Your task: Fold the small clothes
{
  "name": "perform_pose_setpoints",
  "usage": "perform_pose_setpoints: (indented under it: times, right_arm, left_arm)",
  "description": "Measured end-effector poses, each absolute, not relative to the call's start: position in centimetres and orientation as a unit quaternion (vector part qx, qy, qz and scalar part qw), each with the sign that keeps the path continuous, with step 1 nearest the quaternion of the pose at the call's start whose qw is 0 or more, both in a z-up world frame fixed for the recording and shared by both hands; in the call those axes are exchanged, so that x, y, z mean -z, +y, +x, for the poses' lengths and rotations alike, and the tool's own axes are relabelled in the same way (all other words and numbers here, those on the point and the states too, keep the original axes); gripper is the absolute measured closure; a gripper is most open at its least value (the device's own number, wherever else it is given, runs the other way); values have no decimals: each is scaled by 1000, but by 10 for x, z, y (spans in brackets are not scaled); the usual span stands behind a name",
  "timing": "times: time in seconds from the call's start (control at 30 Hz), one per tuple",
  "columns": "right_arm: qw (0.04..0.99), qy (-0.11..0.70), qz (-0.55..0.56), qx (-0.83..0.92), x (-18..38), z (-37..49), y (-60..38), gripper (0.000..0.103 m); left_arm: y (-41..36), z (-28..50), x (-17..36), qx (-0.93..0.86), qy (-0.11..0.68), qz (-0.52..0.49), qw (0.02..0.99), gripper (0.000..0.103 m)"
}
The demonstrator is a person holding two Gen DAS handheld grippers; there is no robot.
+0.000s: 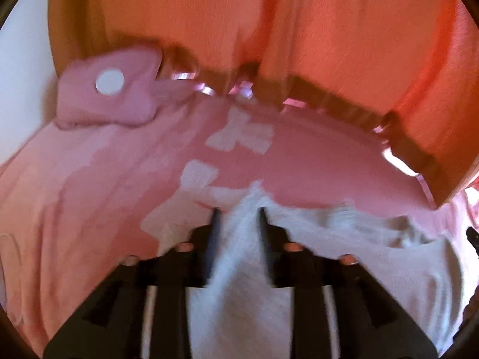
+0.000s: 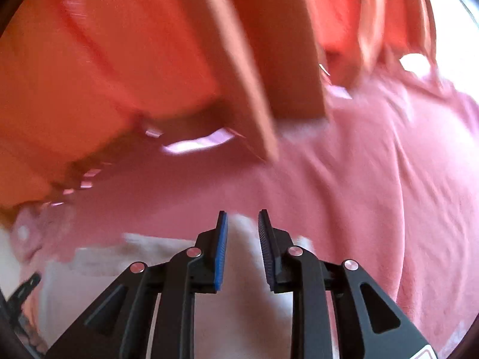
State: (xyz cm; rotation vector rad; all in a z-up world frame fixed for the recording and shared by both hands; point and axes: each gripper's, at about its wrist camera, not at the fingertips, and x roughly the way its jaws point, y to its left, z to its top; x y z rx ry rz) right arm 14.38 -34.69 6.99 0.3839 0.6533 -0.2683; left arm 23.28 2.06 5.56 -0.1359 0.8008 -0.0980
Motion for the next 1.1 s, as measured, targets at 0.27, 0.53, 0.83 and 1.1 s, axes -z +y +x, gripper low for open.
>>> perform_pose_setpoints:
  times: [0.27, 0.53, 0.83, 1.1]
  right_arm:
    - [880, 473, 6, -38, -1, 162, -189, 79]
    - [871, 486, 35, -61, -2, 164, -175, 79]
    - [879, 472, 35, -64, 1, 163, -166, 81]
    - [874, 478, 61, -56, 0, 170, -174, 81]
  left_arm:
    - [-58, 190, -16, 115, 462, 51, 878, 63]
    - [-60, 193, -12, 101, 454, 62, 883, 59]
    - [-60, 191, -12, 101, 453, 62, 884, 59]
    - [-28, 196, -31, 77, 443, 3, 893, 39]
